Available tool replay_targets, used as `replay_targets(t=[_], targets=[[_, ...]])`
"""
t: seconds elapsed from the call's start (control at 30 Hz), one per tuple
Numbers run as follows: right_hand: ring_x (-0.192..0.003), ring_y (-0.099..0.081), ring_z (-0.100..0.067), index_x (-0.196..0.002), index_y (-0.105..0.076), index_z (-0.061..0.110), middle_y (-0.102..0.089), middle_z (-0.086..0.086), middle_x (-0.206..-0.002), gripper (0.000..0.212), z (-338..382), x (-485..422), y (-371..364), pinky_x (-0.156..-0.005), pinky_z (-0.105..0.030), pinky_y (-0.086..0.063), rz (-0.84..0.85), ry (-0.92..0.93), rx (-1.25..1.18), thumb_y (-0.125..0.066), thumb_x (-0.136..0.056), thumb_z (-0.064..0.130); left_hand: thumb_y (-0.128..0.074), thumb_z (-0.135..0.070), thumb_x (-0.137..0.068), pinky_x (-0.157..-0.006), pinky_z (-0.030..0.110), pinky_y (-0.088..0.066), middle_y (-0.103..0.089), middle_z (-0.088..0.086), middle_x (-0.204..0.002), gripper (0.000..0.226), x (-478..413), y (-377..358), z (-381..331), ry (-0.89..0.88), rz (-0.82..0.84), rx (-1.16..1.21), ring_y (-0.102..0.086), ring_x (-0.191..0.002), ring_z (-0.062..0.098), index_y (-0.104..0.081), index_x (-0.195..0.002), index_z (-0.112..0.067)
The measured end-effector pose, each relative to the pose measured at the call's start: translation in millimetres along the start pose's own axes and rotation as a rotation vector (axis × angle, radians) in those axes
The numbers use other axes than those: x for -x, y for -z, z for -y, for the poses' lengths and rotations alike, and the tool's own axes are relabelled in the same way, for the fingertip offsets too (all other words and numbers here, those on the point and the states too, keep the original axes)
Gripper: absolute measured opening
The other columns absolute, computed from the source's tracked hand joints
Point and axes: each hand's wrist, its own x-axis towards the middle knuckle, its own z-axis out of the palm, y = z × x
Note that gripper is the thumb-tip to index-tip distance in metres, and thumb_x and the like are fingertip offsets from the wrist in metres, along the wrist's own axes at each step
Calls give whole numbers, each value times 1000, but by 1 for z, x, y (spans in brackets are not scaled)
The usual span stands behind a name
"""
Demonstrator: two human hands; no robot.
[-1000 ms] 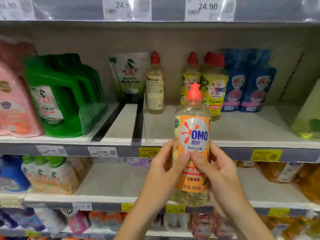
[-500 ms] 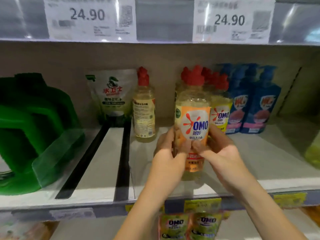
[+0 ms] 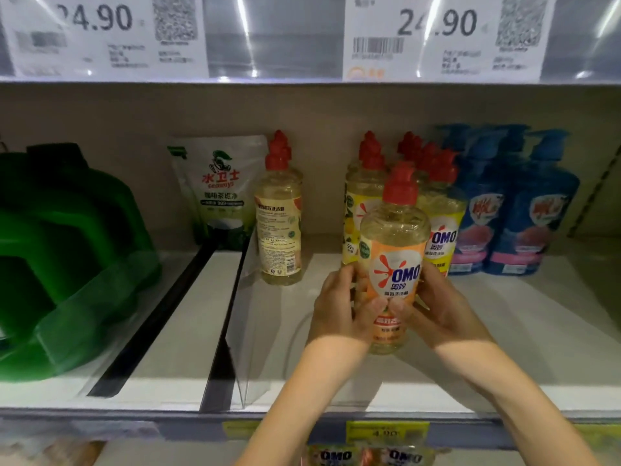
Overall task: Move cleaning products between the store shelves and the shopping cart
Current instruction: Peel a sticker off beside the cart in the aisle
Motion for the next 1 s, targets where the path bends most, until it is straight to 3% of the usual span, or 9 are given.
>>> replay_targets(t=[0.2, 0.3, 0.37, 0.47, 0.6, 0.67, 0.77, 0.9, 1.0], targets=[[-116, -59, -6, -138, -43, 27, -62, 10, -128, 71, 3, -1, 2, -92, -23, -53, -46, 21, 101, -71, -72, 28, -55, -62, -62, -99, 40, -49, -56, -1, -133, 83, -5, 4, 0, 82, 72, -10, -56, -118, 17, -47, -134, -21], [-115, -56, -2, -123, -42, 48, -54, 8, -130, 66, 28, 21, -11, -91, -19, -51, -419, 177, 226, -76, -68, 35, -65, -40, -86, -91, 21, -48, -54, -8, -128, 37, 1, 13, -1, 138, 27, 109, -55, -106, -1, -48, -118, -30], [-110, -58, -10, -113, -46, 49, -58, 5, -120, 46, 45, 38, -33, -92, -25, -49, -471, 320, 256, -75, -79, 38, -54, -30, -97, -86, 13, -47, -56, -12, -117, 13, 8, 20, -1, 187, -84, 203, -53, -92, -14, -49, -108, -31], [-110, -59, -7, -112, -52, 44, -61, 16, -110, 36, 50, 34, -77, -90, -15, -46, -147, 191, 52, -69, -81, 35, -41, -27, -102, -104, 27, -41, -55, -8, -127, 22, 23, 29, 1, 274, -180, 227, -52, -119, 6, -49, -123, -28], [-101, -57, -10, -126, -46, 19, -56, 3, -119, 37, 28, -41, -117, -70, 0, -43, -97, -153, 33, -62, -93, 12, -31, -15, -105, -82, 15, -43, -52, 2, -113, 30, -2, 33, 14, 439, -269, 345, -52, -117, 19, -50, -126, -9], [-106, -57, -16, -127, -43, 19, -53, -3, -126, 37, 18, -74, -133, -77, -13, -51, -136, -242, 6, -59, -94, 15, -28, -19, -106, -82, 14, -45, -53, 8, -127, 33, -7, 36, 18, 440, -340, 427, -51, -110, 17, -47, -132, -12], [-118, -53, -27, -126, -44, 10, -52, -11, -130, 48, -7, -108, -148, -101, -41, -46, -250, -296, 134, -68, -86, 20, -30, -27, -105, -106, 42, -42, -56, 13, -129, 31, 0, 42, 19, 449, -404, 574, -54, -116, 25, -45, -132, -21], [-113, -59, -24, -128, -48, 15, -60, -7, -120, 63, -24, -123, -155, -97, -41, -50, -284, -263, 164, -79, -74, 22, -45, -44, -83, -105, 34, -40, -51, 11, -134, 65, 6, 48, 15, 383, -376, 526, -50, -121, 23, -38, -142, -18], [-110, -60, -18, -133, -46, 18, -62, -2, -120, 61, -30, -125, -157, -93, -33, -49, -247, -243, 104, -76, -80, 14, -45, -40, -92, -94, 24, -35, -46, 11, -141, 59, 3, 51, 18, 348, -390, 480, -46, -119, 18, -33, -146, -18]])
